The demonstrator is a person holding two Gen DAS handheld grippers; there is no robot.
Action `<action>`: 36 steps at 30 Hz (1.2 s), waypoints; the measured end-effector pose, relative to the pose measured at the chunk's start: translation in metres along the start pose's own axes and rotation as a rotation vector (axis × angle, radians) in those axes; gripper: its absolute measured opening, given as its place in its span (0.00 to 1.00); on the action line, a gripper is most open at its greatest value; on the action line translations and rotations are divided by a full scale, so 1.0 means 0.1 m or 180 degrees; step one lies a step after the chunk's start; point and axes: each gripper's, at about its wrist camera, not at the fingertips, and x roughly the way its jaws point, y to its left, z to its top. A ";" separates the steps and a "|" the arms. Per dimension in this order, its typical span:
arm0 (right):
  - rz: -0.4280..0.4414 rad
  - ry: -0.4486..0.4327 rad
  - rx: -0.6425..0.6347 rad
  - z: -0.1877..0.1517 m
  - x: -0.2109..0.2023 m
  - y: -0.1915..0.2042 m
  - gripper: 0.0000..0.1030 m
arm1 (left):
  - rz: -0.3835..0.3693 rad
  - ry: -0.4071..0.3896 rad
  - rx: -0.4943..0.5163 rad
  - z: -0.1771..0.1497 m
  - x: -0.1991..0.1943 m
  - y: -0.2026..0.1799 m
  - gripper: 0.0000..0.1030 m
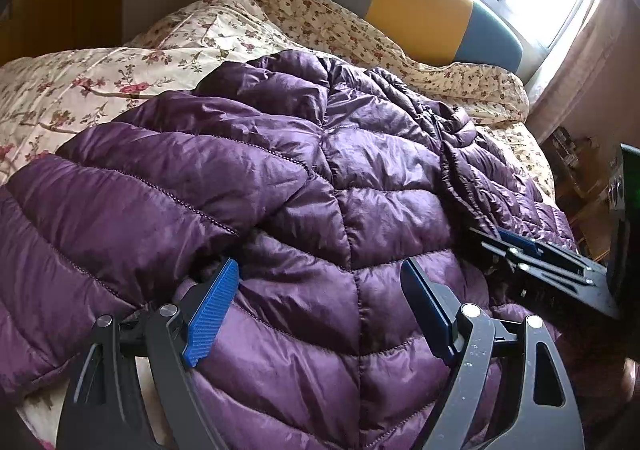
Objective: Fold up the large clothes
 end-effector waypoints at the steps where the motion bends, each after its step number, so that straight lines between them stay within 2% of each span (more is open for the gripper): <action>1: -0.0014 -0.0010 -0.0004 -0.01 -0.02 0.00 0.43 | -0.0012 -0.0001 0.0003 0.00 -0.01 -0.01 0.80; 9: -0.0213 -0.0095 -0.0019 -0.08 -0.19 -0.02 0.60 | -0.0109 0.0020 0.0028 0.04 -0.04 -0.13 0.80; 12: -0.0304 -0.0132 0.0001 -0.11 -0.24 -0.06 0.63 | -0.0126 0.0023 0.0063 0.04 -0.05 -0.19 0.80; 27: -0.0706 -0.0113 0.0066 -0.21 -0.26 -0.28 0.63 | -0.0129 0.0058 0.0169 0.06 0.05 -0.40 0.80; 36: -0.0987 -0.0017 -0.0268 -0.20 -0.09 -0.09 0.58 | -0.0087 0.0068 0.0117 0.08 0.07 -0.29 0.80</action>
